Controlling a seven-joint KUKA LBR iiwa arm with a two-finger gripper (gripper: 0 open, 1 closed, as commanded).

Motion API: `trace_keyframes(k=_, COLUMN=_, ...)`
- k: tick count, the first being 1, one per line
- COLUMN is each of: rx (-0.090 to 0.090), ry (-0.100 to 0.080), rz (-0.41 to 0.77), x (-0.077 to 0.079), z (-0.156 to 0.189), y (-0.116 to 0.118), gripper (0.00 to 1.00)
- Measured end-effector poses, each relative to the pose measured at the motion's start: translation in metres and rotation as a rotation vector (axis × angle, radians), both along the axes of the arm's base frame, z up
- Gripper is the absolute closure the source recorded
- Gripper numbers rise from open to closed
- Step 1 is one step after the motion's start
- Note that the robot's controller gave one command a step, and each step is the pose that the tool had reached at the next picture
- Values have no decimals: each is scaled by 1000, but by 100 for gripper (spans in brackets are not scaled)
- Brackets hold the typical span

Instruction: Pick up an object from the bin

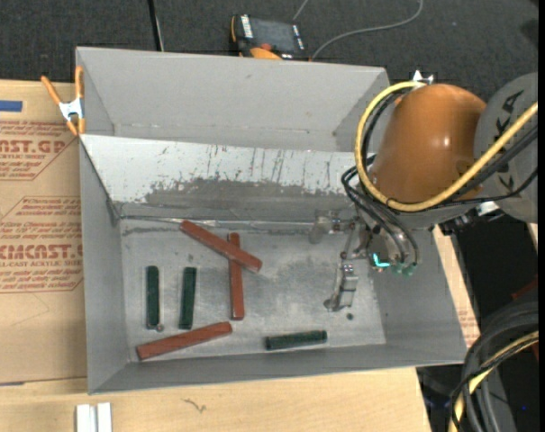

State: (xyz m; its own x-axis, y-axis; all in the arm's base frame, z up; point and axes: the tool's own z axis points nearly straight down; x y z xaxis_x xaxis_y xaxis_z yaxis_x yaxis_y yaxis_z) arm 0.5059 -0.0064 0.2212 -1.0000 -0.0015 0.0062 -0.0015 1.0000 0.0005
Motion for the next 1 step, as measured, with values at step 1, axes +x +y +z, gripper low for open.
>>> trace_keyframes(k=1, rx=2, ry=-14, rz=189, x=-20, z=-153, y=118, gripper=0)
